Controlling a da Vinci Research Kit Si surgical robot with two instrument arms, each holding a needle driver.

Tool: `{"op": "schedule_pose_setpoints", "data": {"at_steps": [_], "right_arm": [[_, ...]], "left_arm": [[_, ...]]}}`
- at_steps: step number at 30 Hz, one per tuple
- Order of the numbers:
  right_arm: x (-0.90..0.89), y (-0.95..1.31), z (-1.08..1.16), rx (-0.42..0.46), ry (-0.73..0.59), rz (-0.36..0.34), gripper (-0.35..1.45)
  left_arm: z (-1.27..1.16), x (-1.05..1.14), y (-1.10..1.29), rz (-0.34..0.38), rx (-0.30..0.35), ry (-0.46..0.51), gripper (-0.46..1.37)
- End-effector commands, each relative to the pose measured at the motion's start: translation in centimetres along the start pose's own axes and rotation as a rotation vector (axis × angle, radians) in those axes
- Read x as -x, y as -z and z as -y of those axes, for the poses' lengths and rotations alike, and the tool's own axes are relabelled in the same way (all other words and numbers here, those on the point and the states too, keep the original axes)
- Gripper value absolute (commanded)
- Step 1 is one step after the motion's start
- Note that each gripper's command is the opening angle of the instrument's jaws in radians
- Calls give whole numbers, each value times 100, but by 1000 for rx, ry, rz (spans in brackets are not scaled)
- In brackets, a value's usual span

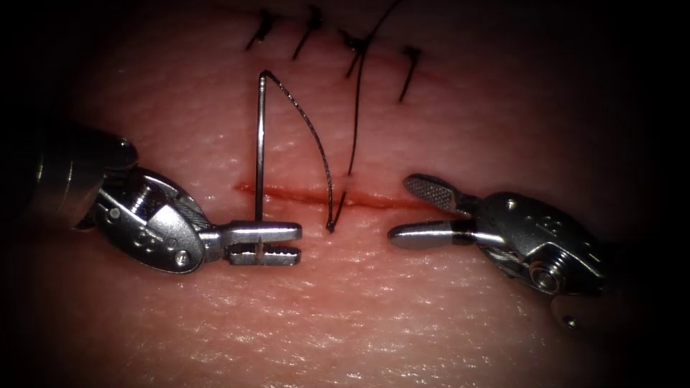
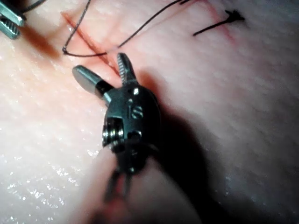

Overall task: Wound Closure
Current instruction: Hand the needle back over to the right hand.

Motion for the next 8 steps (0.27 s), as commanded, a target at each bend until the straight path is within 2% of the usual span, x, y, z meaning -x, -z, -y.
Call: {"op": "schedule_pose_setpoints", "data": {"at_steps": [1,8], "right_arm": [[0,1,0,-4,1,0,117],[-1,0,0,-3,6,0,117]], "left_arm": [[-2,0,0,-1,10,5,-35],[-5,2,2,-1,10,11,-35]]}}
